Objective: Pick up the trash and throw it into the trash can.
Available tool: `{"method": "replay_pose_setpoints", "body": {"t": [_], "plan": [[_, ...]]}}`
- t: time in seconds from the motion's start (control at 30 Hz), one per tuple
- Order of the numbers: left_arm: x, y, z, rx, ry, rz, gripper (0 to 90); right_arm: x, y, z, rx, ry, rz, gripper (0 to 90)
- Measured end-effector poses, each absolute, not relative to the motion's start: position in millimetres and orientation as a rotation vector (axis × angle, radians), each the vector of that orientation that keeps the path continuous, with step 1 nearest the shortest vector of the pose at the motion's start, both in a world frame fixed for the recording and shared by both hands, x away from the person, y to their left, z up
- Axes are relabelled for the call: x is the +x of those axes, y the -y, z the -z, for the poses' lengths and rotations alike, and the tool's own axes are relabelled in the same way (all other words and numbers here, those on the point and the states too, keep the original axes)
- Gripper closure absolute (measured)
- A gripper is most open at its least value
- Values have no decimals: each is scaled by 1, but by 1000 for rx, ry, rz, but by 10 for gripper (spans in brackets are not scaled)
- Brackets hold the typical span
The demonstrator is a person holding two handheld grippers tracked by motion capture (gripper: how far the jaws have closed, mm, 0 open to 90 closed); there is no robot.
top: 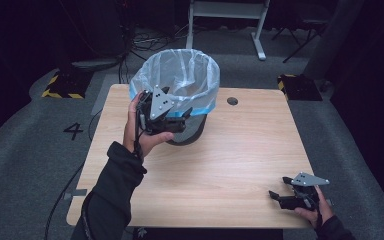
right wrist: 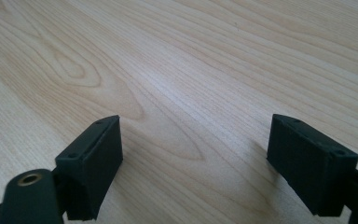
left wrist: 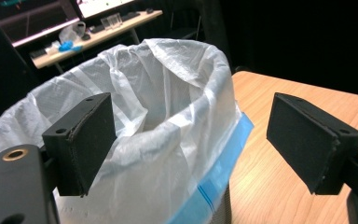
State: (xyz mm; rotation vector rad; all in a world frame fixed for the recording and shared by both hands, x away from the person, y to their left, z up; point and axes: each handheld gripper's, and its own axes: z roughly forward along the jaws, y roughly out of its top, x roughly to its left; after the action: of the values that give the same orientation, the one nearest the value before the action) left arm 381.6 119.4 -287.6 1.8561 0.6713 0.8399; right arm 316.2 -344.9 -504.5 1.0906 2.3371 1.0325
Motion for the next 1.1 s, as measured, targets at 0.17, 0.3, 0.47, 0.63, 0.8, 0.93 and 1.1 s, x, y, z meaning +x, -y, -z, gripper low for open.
{"method": "replay_pose_setpoints", "body": {"t": [0.17,0.3,0.47,0.63,0.8,0.93,1.1], "plan": [[368,-123,294,1865,-652,-863,158,316,345,504,1091,-2337,-1032,181],[357,-128,298,1865,-639,-873,157,316,345,504,1092,-2337,-1033,181],[344,-132,310,1924,-621,-858,157,316,345,504,1091,-2337,-1033,181],[335,-134,336,1989,-630,-845,157,316,345,504,1089,-2341,-1030,181],[334,-134,367,2097,-640,-800,158,316,346,504,1086,-2340,-1030,180],[334,-134,404,2187,-671,-742,159,315,345,504,1081,-2337,-1026,180],[334,-138,443,2255,-729,-641,160,315,346,504,1082,-2341,-1025,180]]}}
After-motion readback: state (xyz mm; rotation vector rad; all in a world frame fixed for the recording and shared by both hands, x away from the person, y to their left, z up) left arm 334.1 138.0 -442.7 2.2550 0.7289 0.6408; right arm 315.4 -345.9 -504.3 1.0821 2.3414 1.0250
